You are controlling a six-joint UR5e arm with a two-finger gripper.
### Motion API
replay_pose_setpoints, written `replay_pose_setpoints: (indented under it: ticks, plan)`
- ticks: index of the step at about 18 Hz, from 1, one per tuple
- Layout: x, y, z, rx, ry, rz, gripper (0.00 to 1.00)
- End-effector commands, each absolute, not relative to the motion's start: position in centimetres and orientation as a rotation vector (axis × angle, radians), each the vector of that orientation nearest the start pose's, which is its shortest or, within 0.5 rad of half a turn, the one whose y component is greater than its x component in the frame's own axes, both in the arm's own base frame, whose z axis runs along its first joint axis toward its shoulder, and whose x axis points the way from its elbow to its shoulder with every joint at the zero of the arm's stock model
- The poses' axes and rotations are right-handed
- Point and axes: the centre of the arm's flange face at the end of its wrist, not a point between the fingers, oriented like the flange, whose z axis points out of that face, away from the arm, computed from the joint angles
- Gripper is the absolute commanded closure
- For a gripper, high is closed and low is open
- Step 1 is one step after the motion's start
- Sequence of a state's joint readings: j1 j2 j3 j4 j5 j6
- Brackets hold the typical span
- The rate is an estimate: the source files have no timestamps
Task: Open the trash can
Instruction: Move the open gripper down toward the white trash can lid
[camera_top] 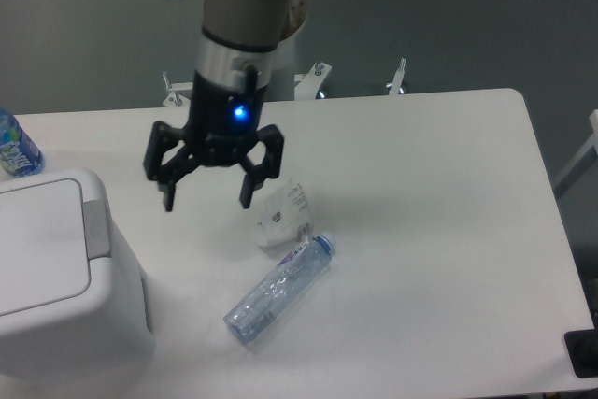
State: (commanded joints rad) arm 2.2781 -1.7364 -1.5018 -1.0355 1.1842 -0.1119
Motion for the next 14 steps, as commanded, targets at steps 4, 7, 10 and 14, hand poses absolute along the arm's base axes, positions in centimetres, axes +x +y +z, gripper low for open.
replay_pose_setpoints:
  ticks: [4,7,10,14]
  plan:
    - [-24.3,56.8,49.6,-2.446,-0.908,-0.330,0.00]
    - [-23.6,57.2,49.3,-2.457,-0.892,-0.334,0.00]
    - [-23.0,57.5,49.2,-2.460,-0.878,-0.336,0.00]
    - [-22.6,57.9,48.9,-2.469,-0.870,-0.342,0.00]
